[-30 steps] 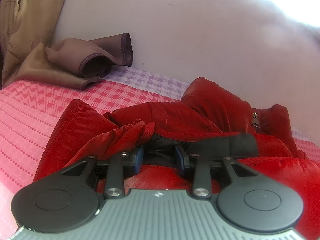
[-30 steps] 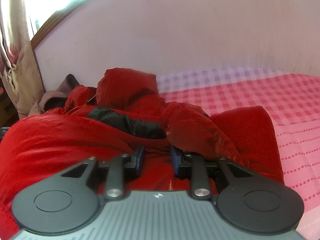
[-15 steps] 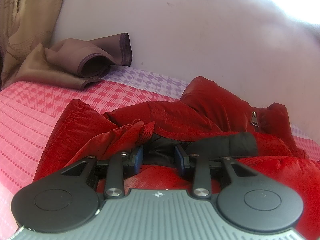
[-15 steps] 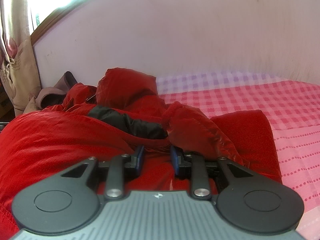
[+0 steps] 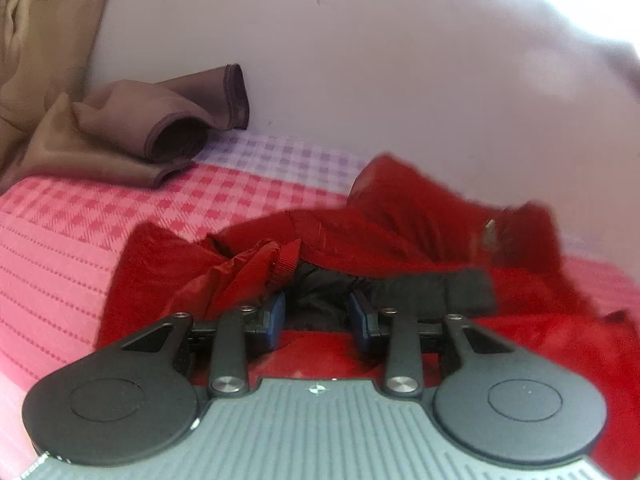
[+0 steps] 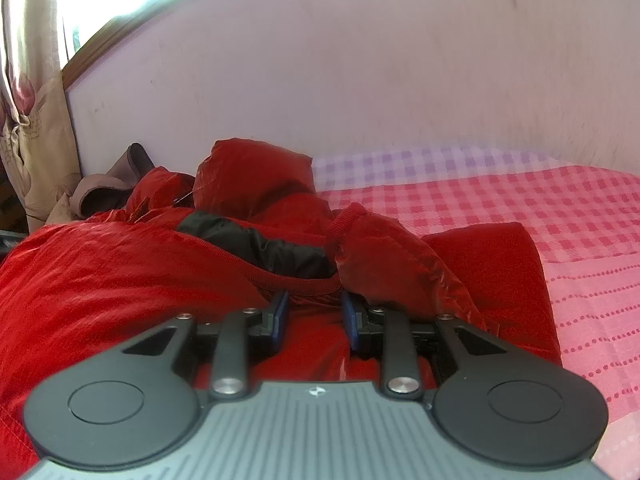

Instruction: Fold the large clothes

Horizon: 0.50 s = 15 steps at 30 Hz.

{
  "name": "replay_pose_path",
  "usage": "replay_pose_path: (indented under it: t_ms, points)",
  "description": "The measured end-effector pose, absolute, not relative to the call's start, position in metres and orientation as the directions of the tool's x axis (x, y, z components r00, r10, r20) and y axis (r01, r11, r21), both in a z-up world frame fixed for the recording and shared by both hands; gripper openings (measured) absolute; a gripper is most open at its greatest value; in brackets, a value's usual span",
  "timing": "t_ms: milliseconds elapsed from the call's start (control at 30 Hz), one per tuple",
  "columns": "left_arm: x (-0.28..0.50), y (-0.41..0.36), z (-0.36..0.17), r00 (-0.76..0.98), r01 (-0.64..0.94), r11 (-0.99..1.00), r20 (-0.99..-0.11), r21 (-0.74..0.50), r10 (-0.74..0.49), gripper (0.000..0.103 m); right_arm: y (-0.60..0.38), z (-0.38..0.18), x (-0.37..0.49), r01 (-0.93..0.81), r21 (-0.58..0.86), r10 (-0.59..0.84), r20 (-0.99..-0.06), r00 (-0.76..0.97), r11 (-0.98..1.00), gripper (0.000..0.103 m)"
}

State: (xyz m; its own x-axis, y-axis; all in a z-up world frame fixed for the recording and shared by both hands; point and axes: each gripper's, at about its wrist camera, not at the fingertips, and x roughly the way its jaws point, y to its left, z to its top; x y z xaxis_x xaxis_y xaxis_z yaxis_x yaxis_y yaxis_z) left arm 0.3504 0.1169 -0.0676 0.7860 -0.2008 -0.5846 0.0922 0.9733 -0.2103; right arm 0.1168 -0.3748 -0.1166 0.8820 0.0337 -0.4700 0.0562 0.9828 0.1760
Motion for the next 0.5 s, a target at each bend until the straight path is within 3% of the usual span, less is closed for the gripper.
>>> replay_pose_path:
  t_ms: [100,200,333,500]
  points:
    - [0.340,0.139,-0.043,0.808,0.119,0.964,-0.541,-0.236,-0.232,0.044,-0.377,-0.117,0.117,0.055,0.189,0.041,-0.468,0.883,0.980,0.027]
    - [0.331,0.159,-0.027,0.836,0.114,0.980,-0.518,-0.162,-0.183,0.096,-0.378,-0.116,0.115,0.056,0.196,0.042,-0.462,0.886,0.979,0.027]
    - [0.323,0.191,-0.024,0.825,0.184,0.971,-0.512,-0.154,-0.238,0.100,-0.378,-0.116,0.115,0.057,0.199,0.042,-0.460,0.887,0.978,0.027]
    - [0.325,0.208,-0.045,0.753,0.244,0.952,-0.582,-0.186,-0.307,0.099,-0.378,-0.116,0.114,0.060,0.197,0.038,-0.458,0.888,0.979,0.027]
